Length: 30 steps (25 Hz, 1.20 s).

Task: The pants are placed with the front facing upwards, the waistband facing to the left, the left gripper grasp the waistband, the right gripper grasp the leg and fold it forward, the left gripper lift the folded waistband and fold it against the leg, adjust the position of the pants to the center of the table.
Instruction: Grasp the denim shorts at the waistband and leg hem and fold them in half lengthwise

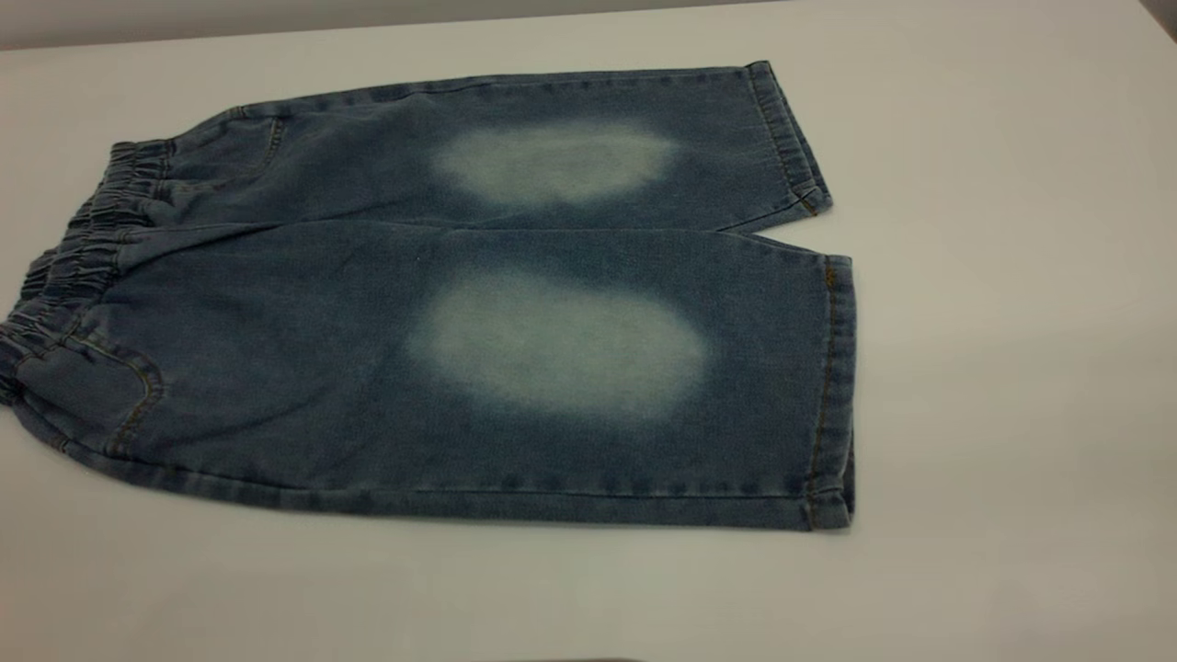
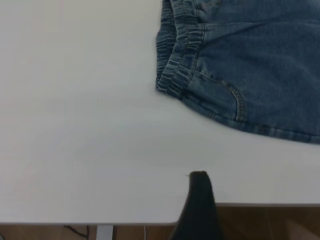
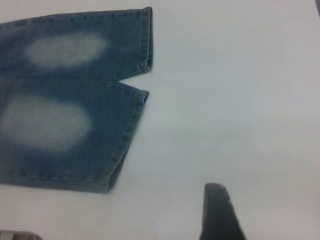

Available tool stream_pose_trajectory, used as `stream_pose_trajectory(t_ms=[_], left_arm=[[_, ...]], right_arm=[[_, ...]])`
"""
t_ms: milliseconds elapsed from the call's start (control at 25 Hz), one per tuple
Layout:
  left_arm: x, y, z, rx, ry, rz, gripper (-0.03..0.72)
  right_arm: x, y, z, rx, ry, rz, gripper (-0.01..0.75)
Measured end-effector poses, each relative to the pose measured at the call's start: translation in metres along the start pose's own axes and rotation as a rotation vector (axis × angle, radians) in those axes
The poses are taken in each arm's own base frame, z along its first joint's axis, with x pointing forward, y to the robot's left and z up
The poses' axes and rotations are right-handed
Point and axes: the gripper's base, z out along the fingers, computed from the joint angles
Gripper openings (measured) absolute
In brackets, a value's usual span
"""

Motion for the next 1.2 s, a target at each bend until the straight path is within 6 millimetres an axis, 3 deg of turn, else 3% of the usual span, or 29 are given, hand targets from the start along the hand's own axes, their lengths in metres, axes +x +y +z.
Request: stream_pose_trajectory(t_ms=[760, 800, 1200], left_arm=[[0.0000, 0.0000, 0.0000, 0.000, 0.000, 0.000, 0.537], [0.0000, 0.0000, 0.0000, 0.000, 0.000, 0.000, 0.537], [0.0000, 0.0000, 0.0000, 0.000, 0.000, 0.000, 0.537]], right_arm=[[0.0000, 0.0000, 0.0000, 0.000, 0.000, 0.000, 0.362], [0.0000, 0.0000, 0.0000, 0.000, 0.000, -0.001, 0.332], [0.0000, 0.0000, 0.0000, 0.000, 0.000, -0.001, 0.353]])
